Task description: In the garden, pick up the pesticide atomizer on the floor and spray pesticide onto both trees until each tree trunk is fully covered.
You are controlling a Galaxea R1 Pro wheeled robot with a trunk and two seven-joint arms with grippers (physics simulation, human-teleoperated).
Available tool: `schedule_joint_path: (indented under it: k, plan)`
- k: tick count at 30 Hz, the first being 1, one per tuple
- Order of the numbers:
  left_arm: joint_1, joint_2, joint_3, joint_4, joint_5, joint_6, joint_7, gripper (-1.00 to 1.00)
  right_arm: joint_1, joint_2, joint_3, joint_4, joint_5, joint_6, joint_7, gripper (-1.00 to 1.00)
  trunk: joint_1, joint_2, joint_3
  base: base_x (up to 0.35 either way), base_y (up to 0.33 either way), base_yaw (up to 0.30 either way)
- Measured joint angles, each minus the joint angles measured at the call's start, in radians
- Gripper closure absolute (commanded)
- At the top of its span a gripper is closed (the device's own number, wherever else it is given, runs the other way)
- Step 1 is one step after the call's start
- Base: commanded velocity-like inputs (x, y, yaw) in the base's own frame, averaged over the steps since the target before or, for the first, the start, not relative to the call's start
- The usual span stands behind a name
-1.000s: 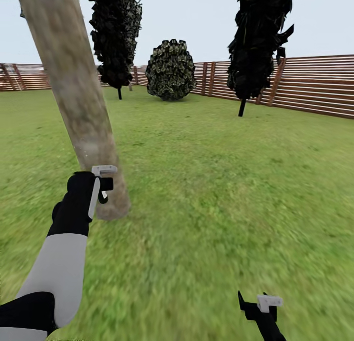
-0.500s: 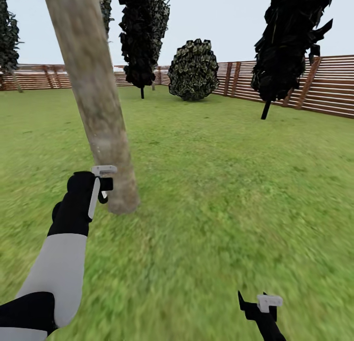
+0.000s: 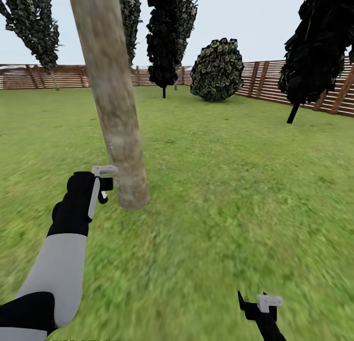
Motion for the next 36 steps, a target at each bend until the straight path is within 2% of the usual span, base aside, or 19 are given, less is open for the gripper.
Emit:
schedule_joint_path:
  k: [9,14,23,32,36]
  plan:
    - [0.001,0.001,0.0,0.007,0.0,0.0,0.0,1.0,0.0,0.0,0.0,0.0,0.0,0.0,0.0,-1.0,0.0,0.0,0.0,0.037,-0.273,0.262]
    - [0.028,0.017,0.001,0.014,-0.001,0.0,0.0,1.0,0.0,0.0,0.0,0.0,0.0,0.0,0.0,-1.0,0.0,0.0,0.0,0.0,-0.273,0.042]
    - [0.037,0.019,-0.001,0.015,0.0,0.0,0.0,1.0,0.0,0.0,0.0,0.0,0.0,0.0,0.0,-1.0,0.0,0.0,0.0,0.116,-0.267,0.001]
    - [0.105,0.019,0.001,0.017,0.002,-0.002,0.0,1.0,0.0,0.0,0.001,0.0,0.0,0.0,0.001,-1.0,0.0,0.0,0.0,0.163,-0.261,0.011]
    - [0.119,0.019,0.001,0.027,0.003,-0.003,0.0,1.0,0.0,0.0,0.001,0.0,0.0,0.001,0.001,-1.0,0.0,0.0,0.0,0.146,-0.261,0.194]
